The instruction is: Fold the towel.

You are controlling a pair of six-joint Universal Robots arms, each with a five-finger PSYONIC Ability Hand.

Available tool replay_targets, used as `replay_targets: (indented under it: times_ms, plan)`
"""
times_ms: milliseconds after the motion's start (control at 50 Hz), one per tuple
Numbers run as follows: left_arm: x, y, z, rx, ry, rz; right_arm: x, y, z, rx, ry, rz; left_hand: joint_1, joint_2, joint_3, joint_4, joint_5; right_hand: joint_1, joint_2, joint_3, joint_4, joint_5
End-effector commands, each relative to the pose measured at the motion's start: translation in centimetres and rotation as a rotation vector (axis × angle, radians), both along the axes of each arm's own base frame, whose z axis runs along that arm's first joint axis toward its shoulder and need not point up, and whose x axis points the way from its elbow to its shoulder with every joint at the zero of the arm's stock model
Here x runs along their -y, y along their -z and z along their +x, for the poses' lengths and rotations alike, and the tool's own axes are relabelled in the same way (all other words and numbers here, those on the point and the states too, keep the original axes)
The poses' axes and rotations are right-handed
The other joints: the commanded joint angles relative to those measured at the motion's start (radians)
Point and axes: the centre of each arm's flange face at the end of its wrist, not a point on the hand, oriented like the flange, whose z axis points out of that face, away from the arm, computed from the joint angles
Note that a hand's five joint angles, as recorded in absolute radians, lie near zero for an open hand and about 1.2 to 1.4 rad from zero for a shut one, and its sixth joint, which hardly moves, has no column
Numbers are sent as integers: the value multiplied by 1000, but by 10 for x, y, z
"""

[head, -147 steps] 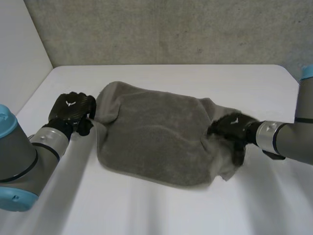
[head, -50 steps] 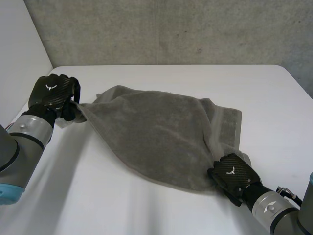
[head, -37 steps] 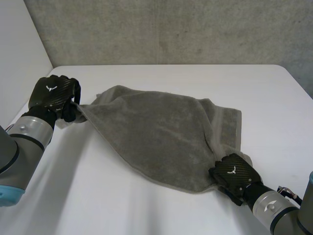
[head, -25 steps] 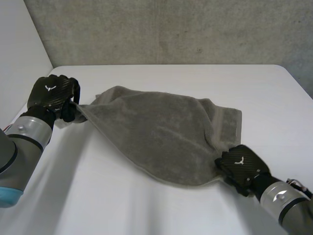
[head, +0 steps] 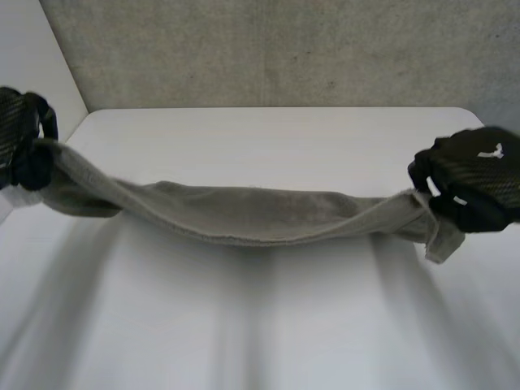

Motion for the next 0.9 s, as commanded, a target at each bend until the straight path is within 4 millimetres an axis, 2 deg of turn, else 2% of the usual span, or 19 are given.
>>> replay_targets:
  times_ms: [20,100,140,200,240,260,300,360,400,460,520,560,580,680,740,820,860,880,900]
  plan:
    - [-22,24,-2,38,32,111,14,-18,-4,22,-31,37,-34,-109,-159,-131,-269,77,61,49,53,50]
    - [-21,33,-4,51,59,137,27,-6,-3,29,-40,99,-34,-109,-159,-131,-269,77,61,49,53,50]
    - [-11,46,-6,56,74,180,39,7,-2,34,-52,155,-34,-109,-159,-131,-269,77,61,49,53,50]
    - [-3,55,-6,59,72,211,44,15,1,34,-63,185,-34,-109,-159,-131,-269,77,61,49,53,50]
    - [14,67,-8,62,74,250,57,30,10,30,-90,243,-34,-109,-159,-131,-269,77,61,49,53,50]
    - [14,67,-8,62,74,251,57,30,10,30,-90,243,-34,-109,-159,-131,-269,77,61,49,53,50]
    - [35,79,-9,63,72,284,70,47,17,21,-104,300,-34,-109,-159,-131,-269,77,61,49,53,50]
    - [48,86,-9,63,68,307,78,55,18,13,-94,322,-34,-109,-159,-131,-269,77,61,49,53,50]
    - [70,100,-8,62,63,348,93,69,18,-9,-63,343,-34,-109,-159,-131,-269,77,61,49,53,50]
    - [88,111,-11,66,66,365,110,82,19,-22,-37,344,-34,-109,-159,-131,-269,77,61,49,53,50]
    - [98,119,-11,65,66,377,118,87,20,-25,-26,336,-34,-109,-159,-131,-269,77,61,49,53,50]
    - [118,132,-16,68,69,381,130,98,26,-9,-6,332,-34,-109,-159,-131,-269,77,61,49,53,50]
    - [118,132,-16,68,69,381,130,98,26,-9,-6,332,-34,-109,-159,-131,-269,77,61,49,53,50]
    - [153,148,-24,82,29,348,156,117,33,56,67,281,-34,-109,-159,-131,-269,77,61,49,53,50]
    - [166,155,-23,96,-23,340,164,124,37,61,82,245,-34,-109,-159,-131,-269,77,61,49,53,50]
    - [168,159,-26,101,-30,336,168,131,42,58,79,231,-34,-109,-159,-131,-269,77,61,49,53,50]
    - [168,160,-30,102,-19,331,169,134,44,57,80,232,-93,-167,-218,-190,-327,77,61,49,53,50]
    - [167,160,-35,104,-9,321,170,137,44,55,84,237,-305,-379,-430,-402,-540,70,53,41,45,43]
    - [165,160,-40,108,3,313,171,138,44,52,90,235,-705,-780,-830,-802,-940,-480,-496,-509,-504,-507]
